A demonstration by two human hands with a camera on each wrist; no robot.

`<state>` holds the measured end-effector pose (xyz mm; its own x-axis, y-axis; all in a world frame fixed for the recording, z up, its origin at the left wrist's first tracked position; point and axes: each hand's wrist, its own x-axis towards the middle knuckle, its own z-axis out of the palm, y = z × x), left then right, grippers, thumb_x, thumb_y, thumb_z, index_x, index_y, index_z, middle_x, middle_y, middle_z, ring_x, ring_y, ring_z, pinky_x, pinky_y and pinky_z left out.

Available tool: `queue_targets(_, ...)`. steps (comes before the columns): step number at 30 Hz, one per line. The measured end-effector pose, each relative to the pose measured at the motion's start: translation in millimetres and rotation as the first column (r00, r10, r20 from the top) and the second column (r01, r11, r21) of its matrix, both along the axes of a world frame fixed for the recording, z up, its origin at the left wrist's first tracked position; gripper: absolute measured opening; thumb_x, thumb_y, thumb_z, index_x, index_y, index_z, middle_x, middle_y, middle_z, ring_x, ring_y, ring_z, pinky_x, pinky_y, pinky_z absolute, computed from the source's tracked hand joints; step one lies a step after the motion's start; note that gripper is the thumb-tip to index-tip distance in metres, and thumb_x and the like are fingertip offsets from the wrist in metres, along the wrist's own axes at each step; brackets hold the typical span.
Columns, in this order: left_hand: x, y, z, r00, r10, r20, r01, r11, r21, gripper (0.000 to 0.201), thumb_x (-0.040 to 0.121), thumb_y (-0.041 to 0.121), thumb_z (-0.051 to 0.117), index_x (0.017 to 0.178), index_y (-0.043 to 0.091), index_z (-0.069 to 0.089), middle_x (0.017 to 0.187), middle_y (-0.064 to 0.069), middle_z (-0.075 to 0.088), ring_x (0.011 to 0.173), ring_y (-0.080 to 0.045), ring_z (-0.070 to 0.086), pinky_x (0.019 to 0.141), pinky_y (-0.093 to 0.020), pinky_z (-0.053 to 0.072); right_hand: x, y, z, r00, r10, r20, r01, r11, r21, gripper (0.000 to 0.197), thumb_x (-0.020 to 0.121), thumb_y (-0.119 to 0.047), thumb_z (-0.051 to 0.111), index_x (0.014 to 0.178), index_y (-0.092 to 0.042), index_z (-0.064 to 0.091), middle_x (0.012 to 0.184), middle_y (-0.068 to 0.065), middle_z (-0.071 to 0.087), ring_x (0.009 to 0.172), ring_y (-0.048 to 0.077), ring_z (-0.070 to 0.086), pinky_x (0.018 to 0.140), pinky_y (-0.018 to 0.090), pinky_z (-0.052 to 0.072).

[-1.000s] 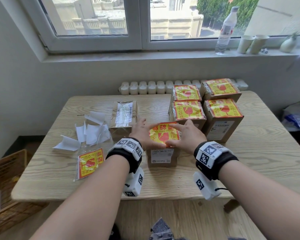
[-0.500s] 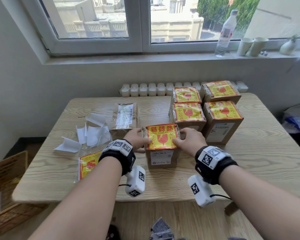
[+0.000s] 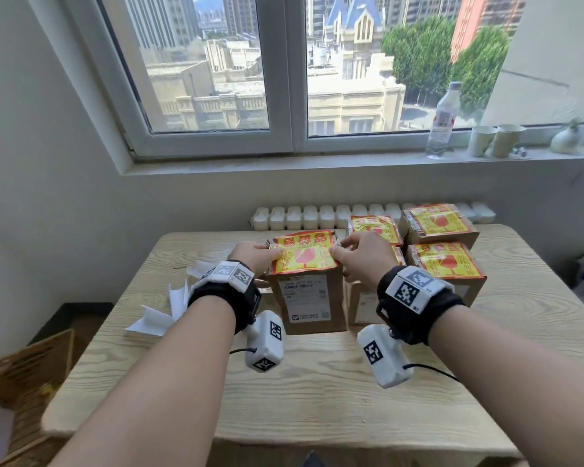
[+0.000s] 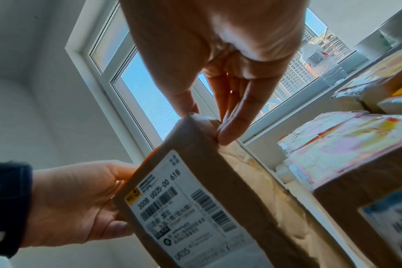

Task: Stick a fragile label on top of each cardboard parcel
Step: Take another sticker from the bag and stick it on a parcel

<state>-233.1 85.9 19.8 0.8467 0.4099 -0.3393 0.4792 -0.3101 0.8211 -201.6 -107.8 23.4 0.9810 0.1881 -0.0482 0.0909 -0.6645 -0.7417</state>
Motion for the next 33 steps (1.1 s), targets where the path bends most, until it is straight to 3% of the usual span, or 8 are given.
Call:
queue_targets(3,15.8,9.3,2.6,0.999,0.038,0.023,-0.037,0.999,-0.039,0.021,0.087,0.034,0.064,0.100,0.018,0.068,0.093,-0.005,0.071,0.086,-0.023,0.069,0.072,-0.036,0.060,15.4,11.9,2.3,1.000,-0.002,0.005,0.002,1.000,0.002,0.015,0.091,-0.031,0.059,0.080,-0.021,0.060,0.078,0.002,0.070,0.068,0.017,0.072,0.073,0.040,0.061)
queue_targets(5,30.9,16.1,4.8,0.997,0.064,0.044,-0.062,0.997,-0.048,0.015,0.086,0.039,0.063,0.084,0.025,0.068,0.094,-0.006,0.073,0.091,-0.025,0.070,0.072,-0.037,0.061,27.9,20.7,3.2,1.000,-0.020,-0.017,0.021,0.998,0.052,0.013,0.091,-0.030,0.059,0.089,-0.019,0.064,0.080,0.000,0.070,0.069,0.018,0.072,0.073,0.042,0.061)
queue_targets(8,56.9,27.9,5.2,0.997,0.053,0.050,-0.050,0.997,-0.065,0.019,0.084,0.041,0.064,0.079,0.023,0.069,0.087,-0.005,0.073,0.091,-0.027,0.071,0.075,-0.041,0.060,49.4,30.6,3.9,0.998,-0.055,-0.029,0.057,0.995,0.086,0.016,0.091,-0.029,0.059,0.096,-0.015,0.066,0.078,-0.002,0.067,0.072,0.021,0.072,0.074,0.043,0.061)
queue_targets(12,93.2,36.4,4.8,0.999,0.012,0.052,-0.006,0.993,-0.114,0.017,0.083,0.035,0.066,0.090,0.021,0.071,0.086,-0.003,0.071,0.082,-0.025,0.070,0.080,-0.046,0.059,85.4,38.9,4.4,0.994,-0.109,-0.001,0.109,0.990,0.086,0.029,0.090,-0.028,0.061,0.111,-0.009,0.067,0.092,0.004,0.069,0.082,0.023,0.070,0.077,0.042,0.060)
queue_targets(16,124.1,40.5,0.3,0.998,-0.041,0.052,0.046,0.992,-0.119,0.014,0.093,0.020,0.057,0.099,0.016,0.069,0.076,0.000,0.066,0.065,-0.014,0.063,0.053,-0.025,0.057,120.4,44.2,-7.4,0.985,-0.171,-0.015,0.172,0.983,0.070,0.018,0.086,-0.030,0.066,0.100,-0.018,0.066,0.099,0.005,0.070,0.086,0.022,0.069,0.078,0.043,0.059)
queue_targets(19,145.3,43.9,-12.1,0.997,-0.067,0.028,0.070,0.990,-0.124,0.016,0.094,0.014,0.055,0.104,0.014,0.067,0.075,0.002,0.063,0.065,-0.011,0.060,0.045,-0.023,0.054,138.4,46.9,-22.0,0.975,-0.218,-0.033,0.218,0.976,0.017,0.014,0.085,-0.029,0.067,0.092,-0.021,0.059,0.094,0.002,0.068,0.086,0.022,0.068,0.079,0.043,0.059)
queue_targets(24,170.4,40.6,-45.8,0.987,-0.144,-0.077,0.124,0.967,-0.221,0.017,0.093,0.006,0.055,0.081,0.011,0.065,0.086,-0.009,0.066,0.077,-0.024,0.064,0.075,-0.043,0.059,154.6,43.2,-42.0,0.970,-0.241,-0.024,0.231,0.952,-0.203,0.017,0.086,-0.025,0.066,0.102,-0.018,0.064,0.096,-0.002,0.066,0.093,0.019,0.064,0.079,0.032,0.053)
queue_targets(33,187.8,34.0,-79.2,0.961,-0.245,-0.129,0.203,0.941,-0.271,0.014,0.093,0.006,0.054,0.098,0.012,0.066,0.106,-0.014,0.071,0.094,-0.028,0.070,0.080,-0.043,0.059,165.2,41.3,-54.8,0.981,-0.192,0.004,0.170,0.859,-0.482,0.016,0.084,-0.017,0.067,0.099,-0.015,0.073,0.106,0.003,0.071,0.100,0.021,0.064,0.074,0.024,0.046)
